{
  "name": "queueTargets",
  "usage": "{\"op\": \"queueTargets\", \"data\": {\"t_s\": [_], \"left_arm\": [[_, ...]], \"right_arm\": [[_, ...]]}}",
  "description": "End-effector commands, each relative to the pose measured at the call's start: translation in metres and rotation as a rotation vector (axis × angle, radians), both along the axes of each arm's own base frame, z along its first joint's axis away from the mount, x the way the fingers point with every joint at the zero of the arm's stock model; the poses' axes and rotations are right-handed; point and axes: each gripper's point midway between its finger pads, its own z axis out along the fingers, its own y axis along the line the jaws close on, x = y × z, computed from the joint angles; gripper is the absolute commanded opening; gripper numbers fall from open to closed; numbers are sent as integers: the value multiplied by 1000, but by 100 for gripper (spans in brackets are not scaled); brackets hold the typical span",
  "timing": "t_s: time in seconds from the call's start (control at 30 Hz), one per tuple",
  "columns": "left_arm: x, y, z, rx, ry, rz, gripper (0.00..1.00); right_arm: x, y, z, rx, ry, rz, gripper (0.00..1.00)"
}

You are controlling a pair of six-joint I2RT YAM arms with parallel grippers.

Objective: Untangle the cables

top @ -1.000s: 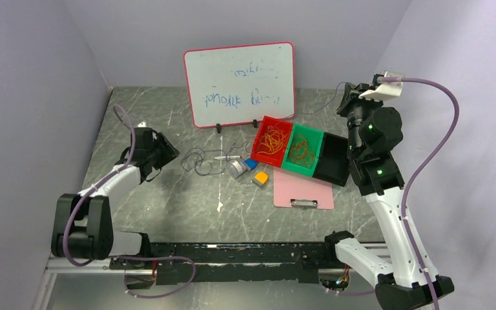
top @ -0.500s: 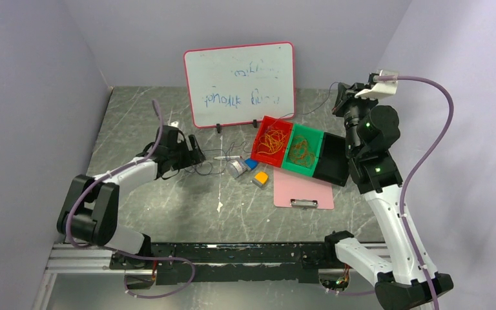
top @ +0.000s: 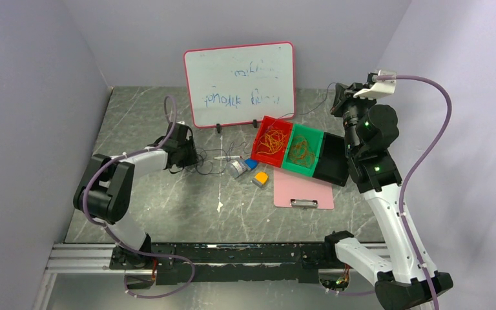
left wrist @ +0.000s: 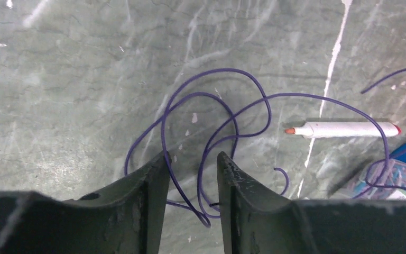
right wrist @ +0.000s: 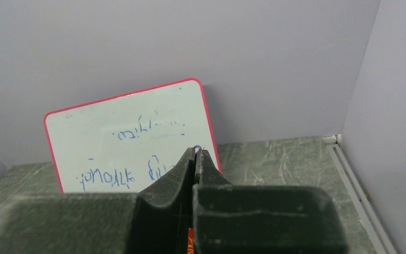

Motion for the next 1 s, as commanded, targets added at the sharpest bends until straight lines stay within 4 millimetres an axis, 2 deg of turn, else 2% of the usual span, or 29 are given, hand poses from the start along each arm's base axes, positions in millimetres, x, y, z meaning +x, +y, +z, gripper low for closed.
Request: {"op": "queueTargets", "data": {"t_s": [0.0,0.1,0.2,0.37,0.43,0.53,0.6,0.7,0.8,0.87,0.97], "left_arm": [[0,13,-8,82,34,38,38],[-3,25,-11,135,50,74,29],[-3,40,-12,202,53,119,24],[1,55,-19,236,69,166,22],[0,61,-26,236,92,184,19],[0,66,-34,232,112,202,8],[0,70,-38,228,121,210,7],[1,71,-40,213,128,214,7],[5,63,-36,167,106,191,7],[10,53,-24,115,65,163,11],[16,46,-1,63,-4,142,23]], "right_arm": [[-7,-7,9,10,-32,-21,0],[-12,-14,16,3,-53,-55,0],[-23,-37,28,2,-86,-170,0],[-51,-74,55,4,-160,-349,0],[-63,-86,63,-4,-185,-401,0],[-81,-99,74,-16,-215,-466,0],[-90,-107,78,-23,-226,-502,0],[-98,-110,83,-23,-241,-510,0],[-96,-100,85,-35,-255,-446,0],[-91,-91,83,-49,-251,-394,0],[-81,-79,79,-64,-233,-337,0]]}}
